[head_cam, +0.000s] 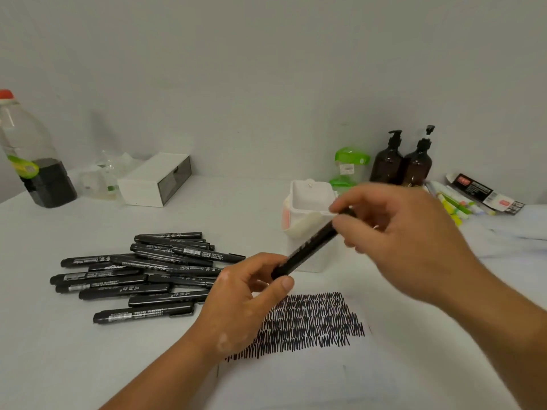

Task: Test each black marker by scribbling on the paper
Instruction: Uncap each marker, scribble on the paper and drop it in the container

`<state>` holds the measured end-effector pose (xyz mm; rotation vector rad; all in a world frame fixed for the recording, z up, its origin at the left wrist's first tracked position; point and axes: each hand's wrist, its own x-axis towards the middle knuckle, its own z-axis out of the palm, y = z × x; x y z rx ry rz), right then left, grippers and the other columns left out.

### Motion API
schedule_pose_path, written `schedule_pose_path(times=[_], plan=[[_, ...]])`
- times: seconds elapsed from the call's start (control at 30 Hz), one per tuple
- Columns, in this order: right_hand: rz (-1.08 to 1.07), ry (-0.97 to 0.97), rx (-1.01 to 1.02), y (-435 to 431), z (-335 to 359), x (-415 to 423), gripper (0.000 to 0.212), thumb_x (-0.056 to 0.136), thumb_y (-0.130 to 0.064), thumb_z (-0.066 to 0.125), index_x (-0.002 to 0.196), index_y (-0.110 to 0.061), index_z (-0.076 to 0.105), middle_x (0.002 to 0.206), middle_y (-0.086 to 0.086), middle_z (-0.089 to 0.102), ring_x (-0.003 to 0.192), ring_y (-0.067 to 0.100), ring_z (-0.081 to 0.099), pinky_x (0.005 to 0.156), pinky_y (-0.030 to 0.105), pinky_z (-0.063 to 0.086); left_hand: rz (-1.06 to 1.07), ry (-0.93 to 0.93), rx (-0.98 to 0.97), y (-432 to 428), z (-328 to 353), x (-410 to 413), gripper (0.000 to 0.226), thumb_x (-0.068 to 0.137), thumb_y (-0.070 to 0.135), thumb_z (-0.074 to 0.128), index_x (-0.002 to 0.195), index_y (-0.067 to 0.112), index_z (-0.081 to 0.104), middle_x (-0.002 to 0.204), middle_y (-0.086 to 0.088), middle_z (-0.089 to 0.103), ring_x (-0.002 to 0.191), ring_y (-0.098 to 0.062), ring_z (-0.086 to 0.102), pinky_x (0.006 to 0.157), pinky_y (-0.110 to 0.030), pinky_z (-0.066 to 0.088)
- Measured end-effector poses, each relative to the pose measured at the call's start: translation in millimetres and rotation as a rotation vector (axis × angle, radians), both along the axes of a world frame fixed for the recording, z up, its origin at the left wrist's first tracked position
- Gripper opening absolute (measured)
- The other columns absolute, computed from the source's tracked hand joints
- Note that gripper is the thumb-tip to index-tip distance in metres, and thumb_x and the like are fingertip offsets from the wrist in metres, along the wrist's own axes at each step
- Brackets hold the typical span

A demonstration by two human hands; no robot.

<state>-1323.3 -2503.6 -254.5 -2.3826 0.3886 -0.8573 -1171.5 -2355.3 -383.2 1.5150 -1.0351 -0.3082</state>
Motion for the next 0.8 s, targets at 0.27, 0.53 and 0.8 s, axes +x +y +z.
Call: schedule_pose_path(times=[0.27,0.53,0.8], plan=[[-0.204,0.023,-0.408,-36,101,41,0.011,0.087,-0.034,0.064,0.097,-0.035,0.069,0.084,-0.012,0.070,0.078,0.012,0.064,0.063,0.020,0.043,0.166,0.067,0.027,0,-2,7,0.014,0.092,0.027,0.068,0.095,0.040,0.072,0.083,0.009,0.073,0.076,-0.011,0.068,0.076,-0.028,0.057],[-0.165,0.334,-0.508,-39,47,93,0.010,0.092,-0.026,0.062,0.097,-0.030,0.071,0.086,-0.009,0.060,0.083,0.018,0.058,0.076,0.032,0.052,0.214,-0.019,0.090,2,-2,9,0.012,0.091,0.023,0.070,0.091,0.034,0.073,0.079,0.014,0.071,0.069,-0.005,0.063,0.061,-0.013,0.049],[-0.118,0.491,-0.382,-35,11,105,0.025,0.097,-0.039,0.054,0.098,-0.025,0.074,0.094,-0.001,0.074,0.088,0.021,0.063,0.074,0.033,0.053,0.202,-0.079,0.138,3,-1,9,0.013,0.091,0.020,0.070,0.090,0.032,0.074,0.078,0.016,0.069,0.067,-0.001,0.062,0.060,-0.010,0.047]])
